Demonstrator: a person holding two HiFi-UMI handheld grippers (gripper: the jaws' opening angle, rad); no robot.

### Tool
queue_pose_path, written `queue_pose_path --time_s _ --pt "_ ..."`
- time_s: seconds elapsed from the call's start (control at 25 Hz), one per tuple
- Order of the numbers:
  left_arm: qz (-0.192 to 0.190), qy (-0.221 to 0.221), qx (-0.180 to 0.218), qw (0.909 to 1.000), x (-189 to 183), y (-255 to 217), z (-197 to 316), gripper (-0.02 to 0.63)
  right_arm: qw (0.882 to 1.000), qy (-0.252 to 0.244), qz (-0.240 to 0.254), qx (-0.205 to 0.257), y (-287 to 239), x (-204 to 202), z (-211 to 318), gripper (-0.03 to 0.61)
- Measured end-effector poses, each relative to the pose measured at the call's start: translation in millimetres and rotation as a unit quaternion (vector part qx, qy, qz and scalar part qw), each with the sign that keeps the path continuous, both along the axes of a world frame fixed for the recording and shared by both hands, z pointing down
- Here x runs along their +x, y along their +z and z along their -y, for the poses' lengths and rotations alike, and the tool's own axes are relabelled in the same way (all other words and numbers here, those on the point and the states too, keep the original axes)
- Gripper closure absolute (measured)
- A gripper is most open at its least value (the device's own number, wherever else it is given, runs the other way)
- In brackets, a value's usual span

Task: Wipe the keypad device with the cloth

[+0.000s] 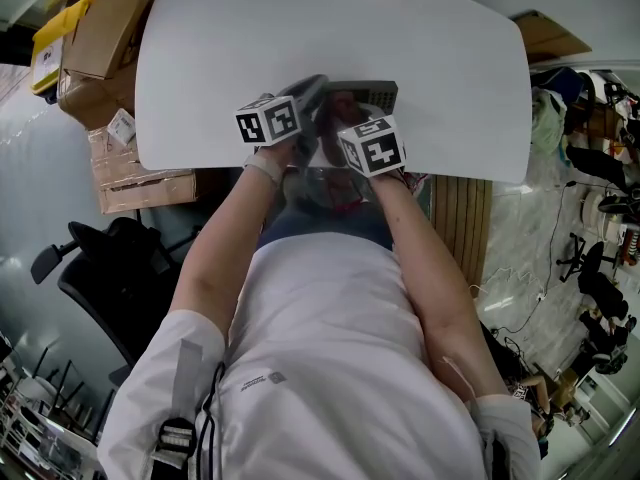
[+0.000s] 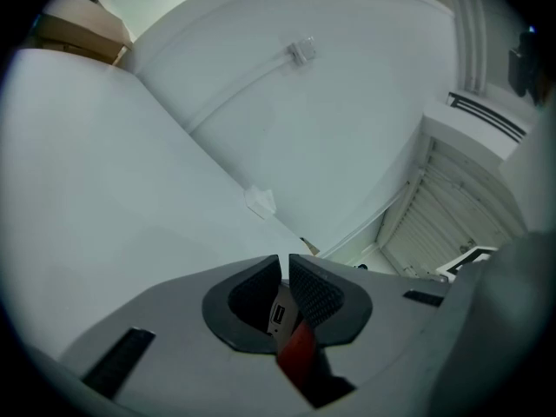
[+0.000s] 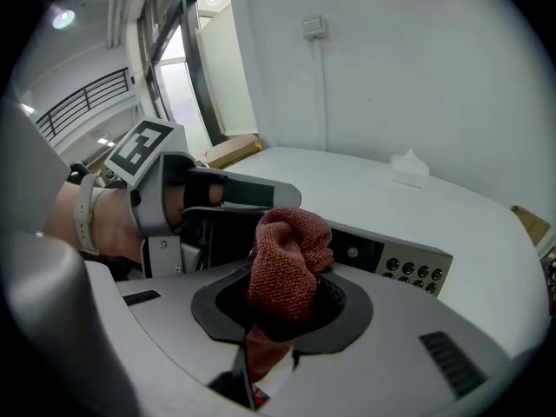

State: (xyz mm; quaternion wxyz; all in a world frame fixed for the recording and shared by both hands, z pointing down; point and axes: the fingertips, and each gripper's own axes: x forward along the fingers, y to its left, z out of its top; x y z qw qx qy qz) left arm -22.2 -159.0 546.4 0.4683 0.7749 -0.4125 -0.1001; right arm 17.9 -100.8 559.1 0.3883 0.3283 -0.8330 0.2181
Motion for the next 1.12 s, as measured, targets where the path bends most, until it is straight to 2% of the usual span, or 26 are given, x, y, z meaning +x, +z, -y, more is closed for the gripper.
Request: queue_pose_path --time_s 0.72,1.12 --pt "0.007 0.011 0.006 0.9999 0 0 -1 0.569 0.999 -0.010 -0.010 -0.036 30 5 -29 0.483" --pt "0.014 0.016 0.008 0.9997 2 -2 -1 0.569 0.997 0.016 0.023 -0.076 42 14 -41 0.483"
